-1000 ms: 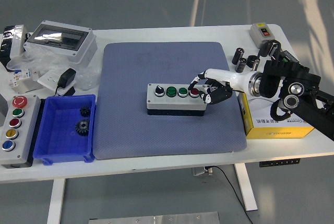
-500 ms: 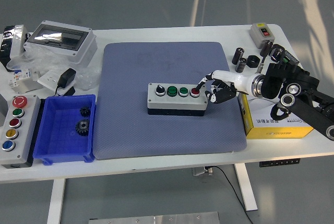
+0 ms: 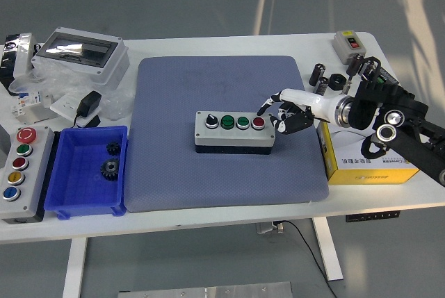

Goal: Pick up the button,place it on the desk,press the button,press the button

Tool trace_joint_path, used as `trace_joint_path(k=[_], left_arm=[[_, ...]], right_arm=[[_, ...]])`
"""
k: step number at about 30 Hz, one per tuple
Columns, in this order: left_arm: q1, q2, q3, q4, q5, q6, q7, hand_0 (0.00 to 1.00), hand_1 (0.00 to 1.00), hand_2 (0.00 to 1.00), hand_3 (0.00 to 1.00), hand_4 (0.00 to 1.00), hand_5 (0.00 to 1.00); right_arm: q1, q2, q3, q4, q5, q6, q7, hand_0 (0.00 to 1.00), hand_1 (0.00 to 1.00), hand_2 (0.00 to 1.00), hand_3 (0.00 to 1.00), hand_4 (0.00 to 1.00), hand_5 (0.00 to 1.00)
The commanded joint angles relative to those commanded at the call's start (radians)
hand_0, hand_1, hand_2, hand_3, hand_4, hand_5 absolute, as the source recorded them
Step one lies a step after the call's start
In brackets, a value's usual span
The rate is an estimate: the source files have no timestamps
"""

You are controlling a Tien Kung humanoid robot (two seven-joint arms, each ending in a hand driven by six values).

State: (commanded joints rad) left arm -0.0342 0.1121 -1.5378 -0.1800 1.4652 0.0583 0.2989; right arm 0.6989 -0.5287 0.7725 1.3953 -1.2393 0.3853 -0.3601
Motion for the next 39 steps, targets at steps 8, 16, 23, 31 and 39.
trace_joint_path(k=[8, 16, 23, 31, 39], left_arm=[[0.010, -0.007, 0.006, 0.000, -0.008, -0.001, 0.002, 0.628, 0.589, 0.536, 0.593, 0.602, 0.209], [0.027, -0.025, 0.014, 0.000, -0.019, -0.002, 0.006, 0.627, 0.588, 0.536, 0.594, 0.605, 0.211], [0.017, -0.028, 0.016, 0.000, -0.018, -0.005, -0.003, 0.627, 0.588, 0.536, 0.593, 0.606, 0.213], [0.018, -0.024, 0.022, 0.000, -0.022, -0.006, 0.000, 0.628, 0.589, 0.536, 0.593, 0.607, 0.214], [0.021, -0.022, 0.016, 0.000, 0.000, -0.011, 0.004, 0.629, 0.591, 0.537, 0.592, 0.608, 0.213]], right_arm=[[-0.186, 0.060, 0.245, 0.112, -0.043, 0.096, -0.016, 0.002, 0.056, 0.189, 0.733, 0.270, 0.024], [-0.418, 0.252, 0.529, 0.003, -0.257, -0.192, 0.251, 0.002, 0.054, 0.206, 0.735, 0.308, 0.072], [-0.506, 0.353, 0.671, -0.130, -0.086, -0.454, 0.513, 0.086, 0.223, 0.489, 0.727, 0.600, 0.213], [-0.561, 0.322, 0.642, -0.106, 0.206, -0.597, 0.776, 0.622, 0.719, 0.716, 0.743, 0.726, 0.454], [-0.595, 0.303, 0.644, -0.040, 0.428, -0.445, 0.709, 0.883, 0.879, 0.875, 0.876, 0.876, 0.876]])
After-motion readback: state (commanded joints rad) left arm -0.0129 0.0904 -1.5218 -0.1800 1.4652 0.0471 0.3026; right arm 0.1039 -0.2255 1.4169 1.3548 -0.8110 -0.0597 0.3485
